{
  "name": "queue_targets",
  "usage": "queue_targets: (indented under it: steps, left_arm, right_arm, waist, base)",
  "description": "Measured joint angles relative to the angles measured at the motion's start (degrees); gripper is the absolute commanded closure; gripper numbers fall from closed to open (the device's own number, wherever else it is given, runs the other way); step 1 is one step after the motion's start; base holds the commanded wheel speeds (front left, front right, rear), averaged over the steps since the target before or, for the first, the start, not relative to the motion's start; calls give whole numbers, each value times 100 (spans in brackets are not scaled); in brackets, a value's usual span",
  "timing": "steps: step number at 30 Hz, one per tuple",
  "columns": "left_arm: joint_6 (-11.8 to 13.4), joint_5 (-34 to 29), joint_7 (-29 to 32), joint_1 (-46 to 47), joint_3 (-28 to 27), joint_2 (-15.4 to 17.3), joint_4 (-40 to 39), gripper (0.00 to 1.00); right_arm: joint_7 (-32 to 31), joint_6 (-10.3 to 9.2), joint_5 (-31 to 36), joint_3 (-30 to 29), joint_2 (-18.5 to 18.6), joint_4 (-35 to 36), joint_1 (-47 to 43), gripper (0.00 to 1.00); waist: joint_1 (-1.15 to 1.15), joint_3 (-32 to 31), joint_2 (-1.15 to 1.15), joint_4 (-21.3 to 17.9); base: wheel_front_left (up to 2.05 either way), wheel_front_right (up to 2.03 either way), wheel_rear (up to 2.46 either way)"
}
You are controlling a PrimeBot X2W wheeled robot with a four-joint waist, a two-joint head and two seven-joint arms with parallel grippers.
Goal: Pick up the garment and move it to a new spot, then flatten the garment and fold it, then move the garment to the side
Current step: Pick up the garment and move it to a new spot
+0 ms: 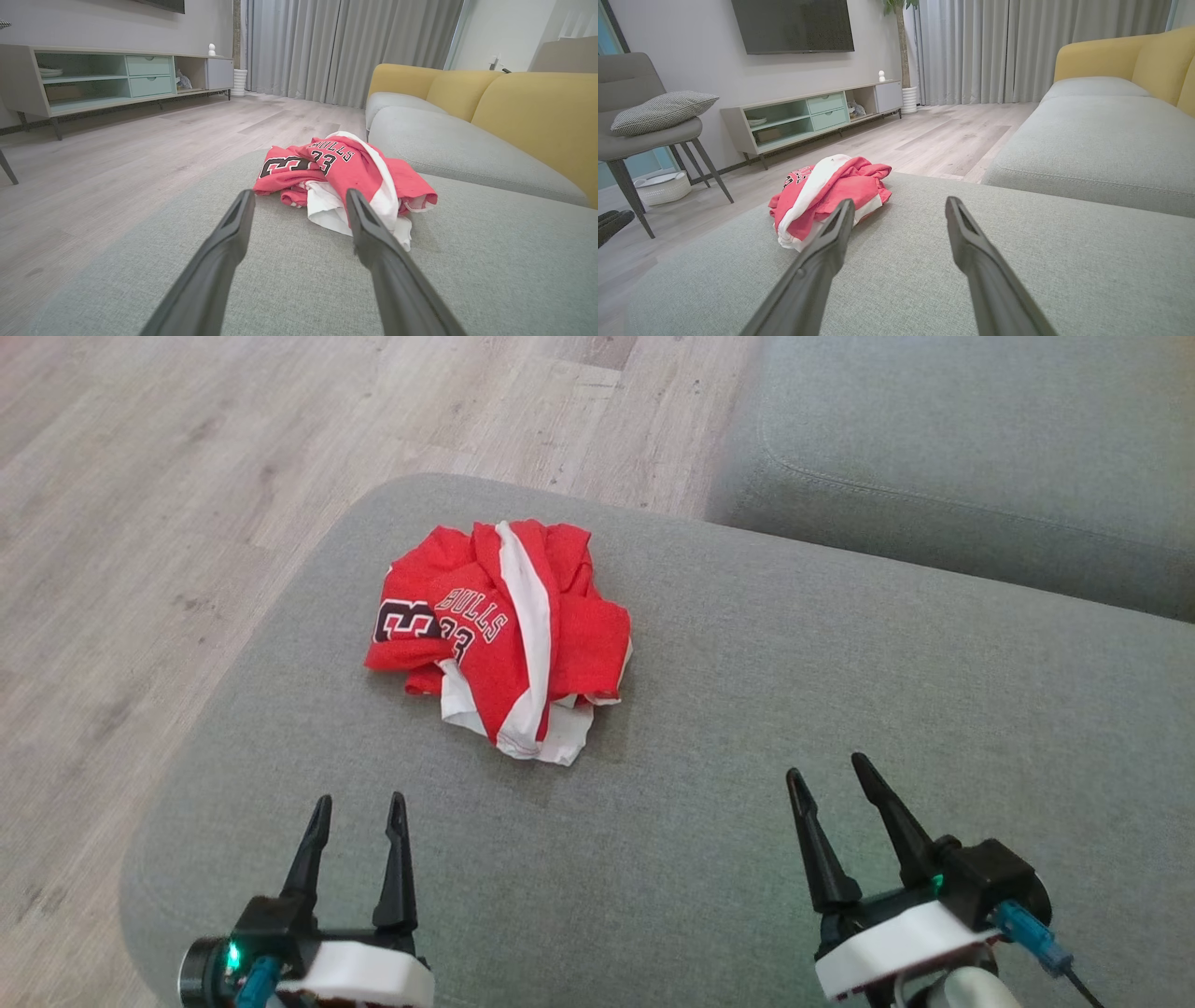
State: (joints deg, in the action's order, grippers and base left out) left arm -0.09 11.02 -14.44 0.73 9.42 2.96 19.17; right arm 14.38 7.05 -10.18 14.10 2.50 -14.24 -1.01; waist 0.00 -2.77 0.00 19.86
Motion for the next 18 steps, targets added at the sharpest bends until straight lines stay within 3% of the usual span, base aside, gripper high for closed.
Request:
queue_targets:
  steps: [13, 18]
  left_arm:
    - [-5, -55, 0, 13, -30, -1, -123, 0]
    - [-203, -174, 4, 339, 10, 62, 104, 0]
  right_arm:
    - [0, 0, 12, 66, 1, 23, 16, 0]
    - [0, 0, 107, 21, 1, 87, 50, 0]
  waist:
    - [0, 156, 0, -134]
    - [0, 373, 0, -263]
  base:
    - [0, 0, 0]
    - [0, 0, 0]
